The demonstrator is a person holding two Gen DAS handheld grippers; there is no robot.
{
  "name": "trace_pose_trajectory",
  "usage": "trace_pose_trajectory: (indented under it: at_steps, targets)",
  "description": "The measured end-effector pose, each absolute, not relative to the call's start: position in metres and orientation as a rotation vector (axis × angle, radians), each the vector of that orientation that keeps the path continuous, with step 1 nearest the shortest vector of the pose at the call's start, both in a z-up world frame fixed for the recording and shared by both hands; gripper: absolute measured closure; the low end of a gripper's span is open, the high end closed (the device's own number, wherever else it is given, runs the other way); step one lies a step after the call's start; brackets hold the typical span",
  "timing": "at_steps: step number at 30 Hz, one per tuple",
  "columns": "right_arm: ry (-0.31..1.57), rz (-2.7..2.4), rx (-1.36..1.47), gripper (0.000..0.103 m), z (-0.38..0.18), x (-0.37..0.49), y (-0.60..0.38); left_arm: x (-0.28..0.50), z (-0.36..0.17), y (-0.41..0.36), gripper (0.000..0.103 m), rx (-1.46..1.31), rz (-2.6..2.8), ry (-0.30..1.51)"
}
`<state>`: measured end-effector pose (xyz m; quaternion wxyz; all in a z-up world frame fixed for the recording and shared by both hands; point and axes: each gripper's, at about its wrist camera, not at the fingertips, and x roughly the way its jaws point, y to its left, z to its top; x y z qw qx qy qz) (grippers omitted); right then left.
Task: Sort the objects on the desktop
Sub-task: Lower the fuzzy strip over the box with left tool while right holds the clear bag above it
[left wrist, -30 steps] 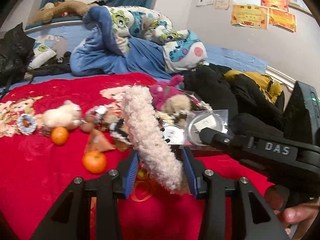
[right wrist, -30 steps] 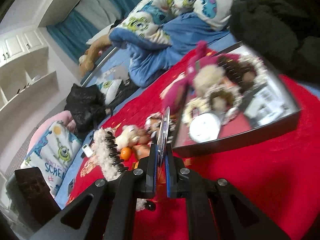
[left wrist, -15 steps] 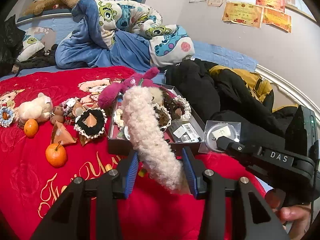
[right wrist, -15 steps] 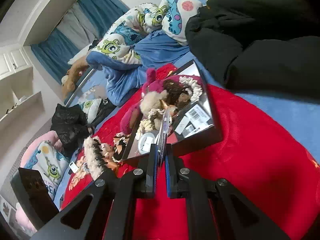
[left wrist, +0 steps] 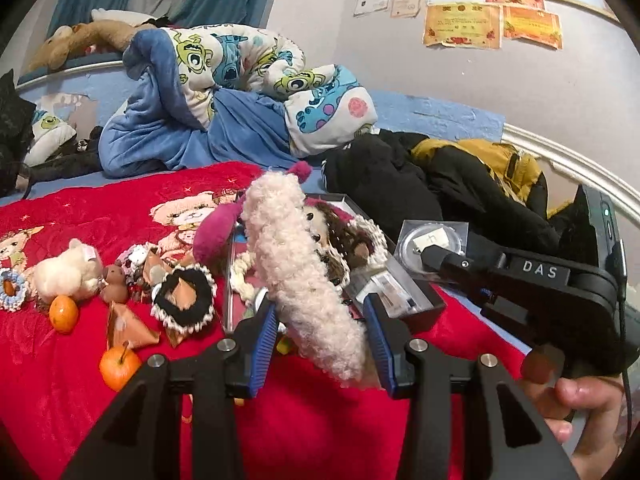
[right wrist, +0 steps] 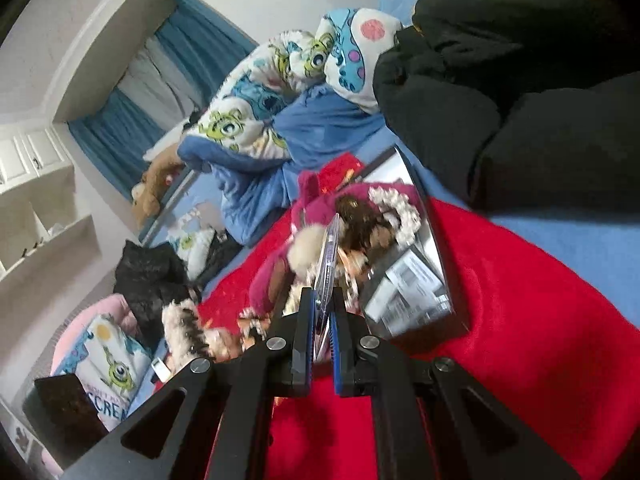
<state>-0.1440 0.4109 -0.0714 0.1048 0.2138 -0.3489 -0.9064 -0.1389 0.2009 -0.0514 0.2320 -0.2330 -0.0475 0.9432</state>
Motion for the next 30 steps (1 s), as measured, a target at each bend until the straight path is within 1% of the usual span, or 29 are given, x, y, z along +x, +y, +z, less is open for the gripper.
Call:
trace_pose_trajectory:
  at_steps: [4,8,11,15,22,26,30]
  targets:
    - [-0.973,-2.687,0.642,0.094,-0.075,-0.16,0.407,-0.163,-0.055,0.205,0.059,-0.638,2.598,-0.113]
    - [-0.821,-2.731,0.707,0.094,-0.084,-0.177,0.4,-0.185,-0.058,0.213,0.059,-0.607,2.61,-0.112]
    - [-0.733,-2.757,0.733,0.094,-0.092,-0.182,0.4,-0.199,-0.059,0.224,0.059,-0.59,2.636,-0.056]
    - [-0.752,-2.754,0.737,0.094,-0.096,-0.187,0.406,-0.22,-0.068,0.234,0.059,-0.635,2.608,-0.007]
    - [-0.791,-2.732,0.731,0.094,-0.097,-0.191,0.402,-0.243,-0.089,0.239,0.058,-0.772,2.503,-0.042]
    - [-0.742,-2.772,0.749,0.095,-0.097,-0.191,0.395,-0.243,-0.092,0.24,0.058,-0.778,2.485,-0.044]
    - [-0.653,-2.842,0.79,0.095,-0.097,-0.192,0.386,-0.244,-0.097,0.247,0.058,-0.797,2.491,0.004]
